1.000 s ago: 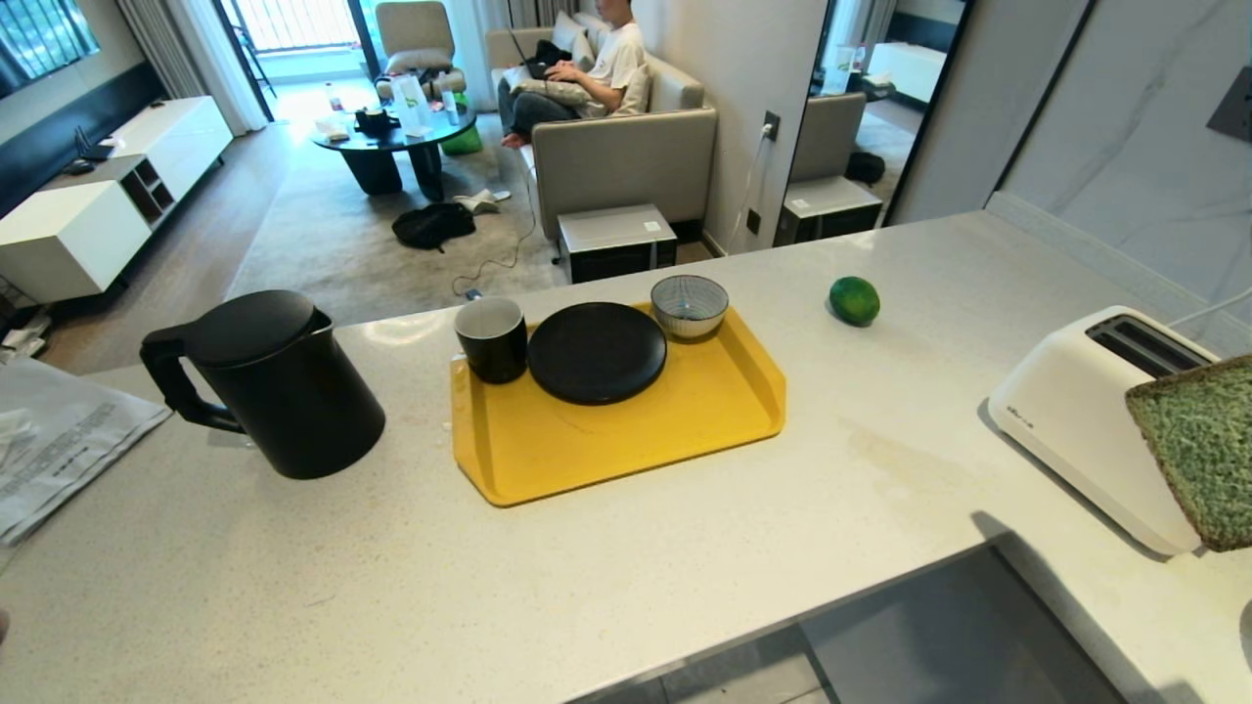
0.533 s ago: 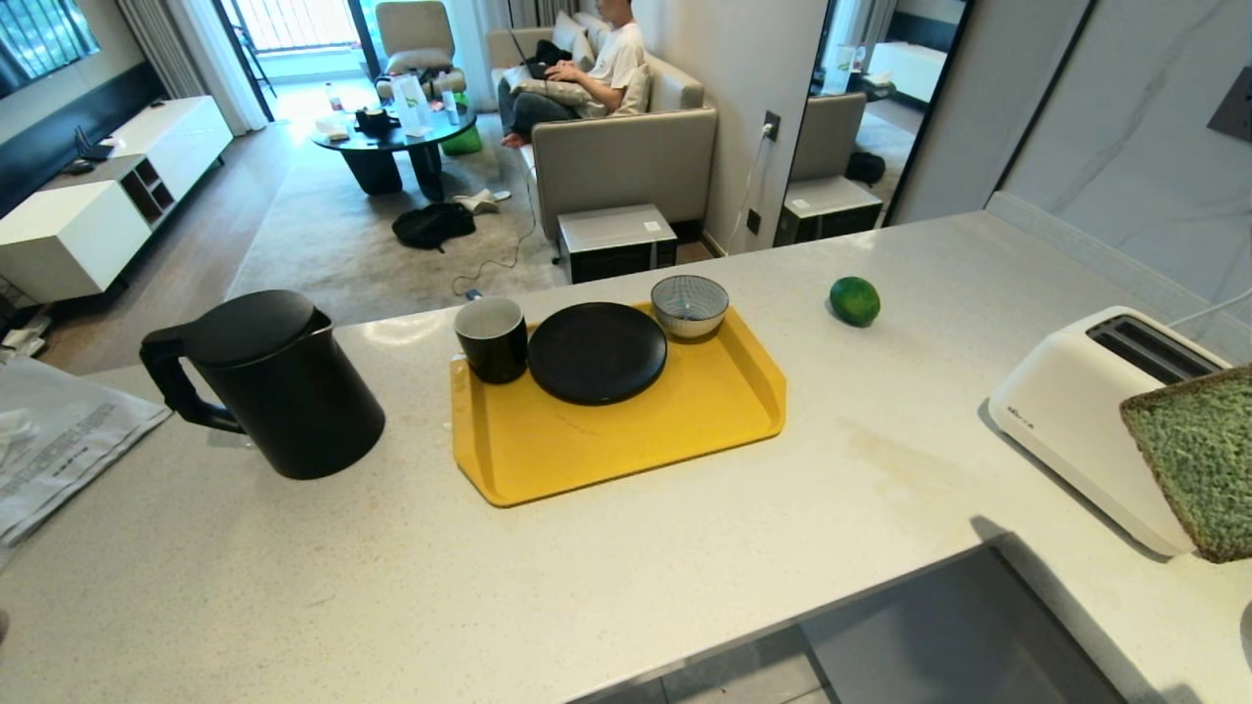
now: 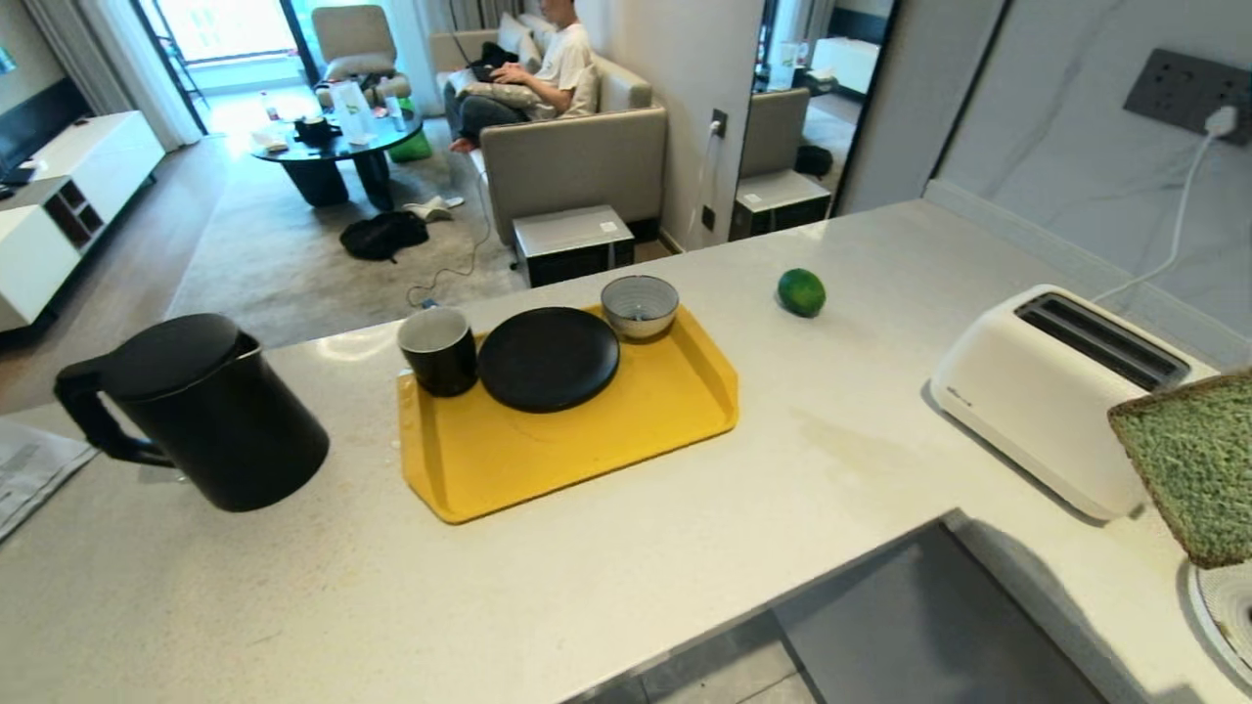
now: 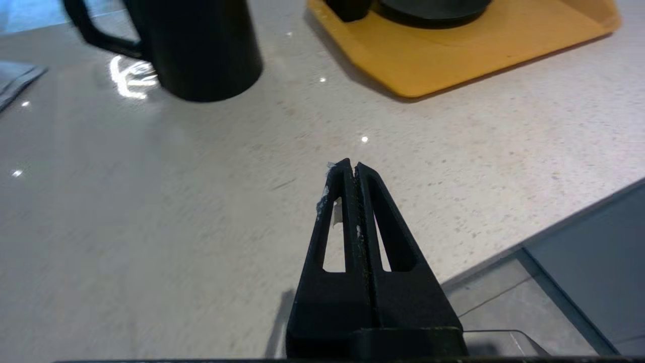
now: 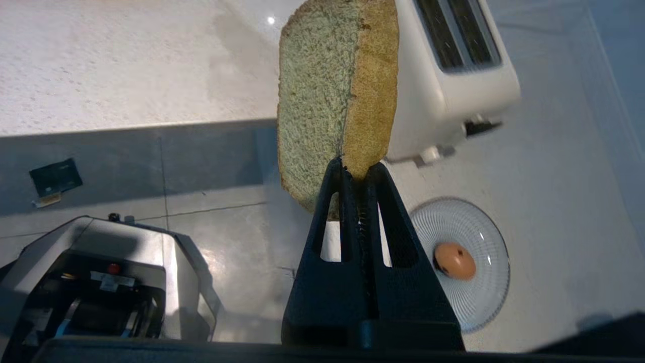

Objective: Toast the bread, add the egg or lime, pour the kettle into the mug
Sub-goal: Put the bread slices in the toaster

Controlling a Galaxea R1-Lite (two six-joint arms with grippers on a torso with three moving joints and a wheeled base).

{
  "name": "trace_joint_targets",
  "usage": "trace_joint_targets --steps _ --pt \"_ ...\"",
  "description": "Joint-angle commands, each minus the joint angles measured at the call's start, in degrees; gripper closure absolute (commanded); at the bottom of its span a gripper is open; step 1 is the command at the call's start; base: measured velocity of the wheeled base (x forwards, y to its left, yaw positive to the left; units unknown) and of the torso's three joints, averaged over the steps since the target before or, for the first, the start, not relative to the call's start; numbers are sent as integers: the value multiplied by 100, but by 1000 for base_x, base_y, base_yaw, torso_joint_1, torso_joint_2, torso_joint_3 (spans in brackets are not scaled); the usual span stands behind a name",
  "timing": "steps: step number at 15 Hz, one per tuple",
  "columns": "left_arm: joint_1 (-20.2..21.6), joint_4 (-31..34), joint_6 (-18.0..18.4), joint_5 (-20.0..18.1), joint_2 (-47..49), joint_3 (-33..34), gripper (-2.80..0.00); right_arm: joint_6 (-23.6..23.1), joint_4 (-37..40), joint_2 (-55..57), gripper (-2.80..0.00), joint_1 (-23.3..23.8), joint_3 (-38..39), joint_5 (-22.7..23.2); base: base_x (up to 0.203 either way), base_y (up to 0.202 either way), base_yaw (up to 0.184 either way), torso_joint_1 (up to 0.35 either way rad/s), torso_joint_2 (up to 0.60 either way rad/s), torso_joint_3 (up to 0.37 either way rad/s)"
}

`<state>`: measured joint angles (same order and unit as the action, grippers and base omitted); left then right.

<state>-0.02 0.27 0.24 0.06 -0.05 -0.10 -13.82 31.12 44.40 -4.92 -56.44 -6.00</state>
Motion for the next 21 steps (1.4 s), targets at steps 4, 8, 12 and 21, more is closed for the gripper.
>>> trace_joint_targets --steps 4,8,12,21 --pt "2 0 2 3 5 1 0 -6 17 26 0 -5 10 72 0 5 -138 2 2 1" --pt "2 0 2 3 5 1 0 -18 17 -10 0 0 39 266 0 0 0 0 0 0" --pt "2 0 2 3 5 1 0 -59 17 -133 0 0 126 257 0 0 0 0 0 0" --pt "2 0 2 3 5 1 0 -59 8 -168 0 0 81 257 0 0 0 134 -231 -107"
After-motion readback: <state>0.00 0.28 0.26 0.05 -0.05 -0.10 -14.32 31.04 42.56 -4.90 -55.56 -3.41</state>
